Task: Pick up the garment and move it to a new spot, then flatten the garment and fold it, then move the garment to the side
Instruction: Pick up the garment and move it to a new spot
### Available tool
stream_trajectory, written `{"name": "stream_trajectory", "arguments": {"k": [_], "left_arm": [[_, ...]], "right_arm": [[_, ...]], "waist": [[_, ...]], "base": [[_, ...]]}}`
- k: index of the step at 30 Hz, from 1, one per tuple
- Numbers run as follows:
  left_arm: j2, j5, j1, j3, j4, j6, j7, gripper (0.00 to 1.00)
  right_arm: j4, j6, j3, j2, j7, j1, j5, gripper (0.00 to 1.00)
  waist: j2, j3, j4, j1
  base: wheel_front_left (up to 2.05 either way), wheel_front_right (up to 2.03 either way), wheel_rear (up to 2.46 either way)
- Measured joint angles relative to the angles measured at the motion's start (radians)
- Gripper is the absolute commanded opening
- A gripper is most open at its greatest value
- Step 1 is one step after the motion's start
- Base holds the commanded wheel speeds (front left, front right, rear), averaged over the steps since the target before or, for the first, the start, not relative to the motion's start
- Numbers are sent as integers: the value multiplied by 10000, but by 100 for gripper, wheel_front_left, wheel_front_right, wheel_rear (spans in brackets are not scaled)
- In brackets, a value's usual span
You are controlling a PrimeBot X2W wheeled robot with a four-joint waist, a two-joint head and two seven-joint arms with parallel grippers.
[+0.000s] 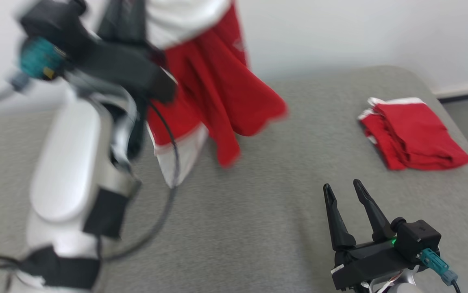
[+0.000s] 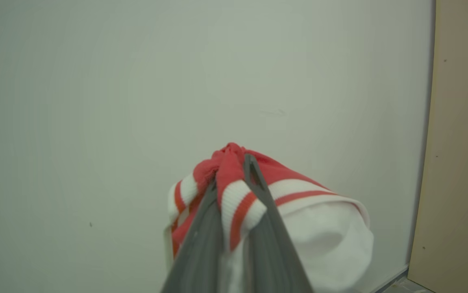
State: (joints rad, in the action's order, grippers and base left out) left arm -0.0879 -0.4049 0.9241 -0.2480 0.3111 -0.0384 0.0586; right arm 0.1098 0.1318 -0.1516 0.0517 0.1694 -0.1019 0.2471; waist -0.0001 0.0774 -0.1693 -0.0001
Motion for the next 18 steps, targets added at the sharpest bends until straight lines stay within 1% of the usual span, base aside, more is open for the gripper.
{"name": "stream_trajectory", "arguments": {"k": [3, 6, 9, 13, 14, 15, 16, 18], "left_arm": [[84, 173, -875, -395, -368, 226, -199, 0], [111, 207, -1792, -614, -307, 458, -255, 0], [105, 349, -2554, -830, 10, 660, -169, 0], [117, 535, -3258, -1237, 765, 658, 109, 0], [117, 546, -3342, -1350, 1005, 621, 199, 35], [107, 644, -3415, -1511, 1279, 525, 280, 93], [130, 648, -3516, -1595, 1519, 418, 393, 100], [151, 635, -3695, -1764, 1973, 343, 570, 100]], "right_arm": [[23, 0, -65, 4, 86, -2, 88, 100], [77, 0, -178, 0, 178, -27, 178, 100], [174, 0, -219, 0, 282, -99, 282, 100], [318, 0, -336, -2, 353, -207, 353, 100], [347, 0, -355, -4, 370, -214, 357, 100], [374, 0, -366, -2, 382, -220, 359, 100], [399, 0, -387, -2, 389, -226, 359, 100], [445, 0, -420, -2, 393, -257, 355, 100]], "waist": [[0, 150, -356, 1], [1, 367, -628, 2], [1, 619, -821, 2], [1, 914, -969, 2], [1, 970, -982, 2], [2, 1012, -983, 3], [2, 1030, -963, 3], [2, 1029, -897, 2]], "base": [[0, 0, 0], [0, 0, 0], [0, 0, 0], [0, 0, 0], [0, 0, 0], [0, 0, 0], [0, 0, 0], [0, 0, 0]]}}
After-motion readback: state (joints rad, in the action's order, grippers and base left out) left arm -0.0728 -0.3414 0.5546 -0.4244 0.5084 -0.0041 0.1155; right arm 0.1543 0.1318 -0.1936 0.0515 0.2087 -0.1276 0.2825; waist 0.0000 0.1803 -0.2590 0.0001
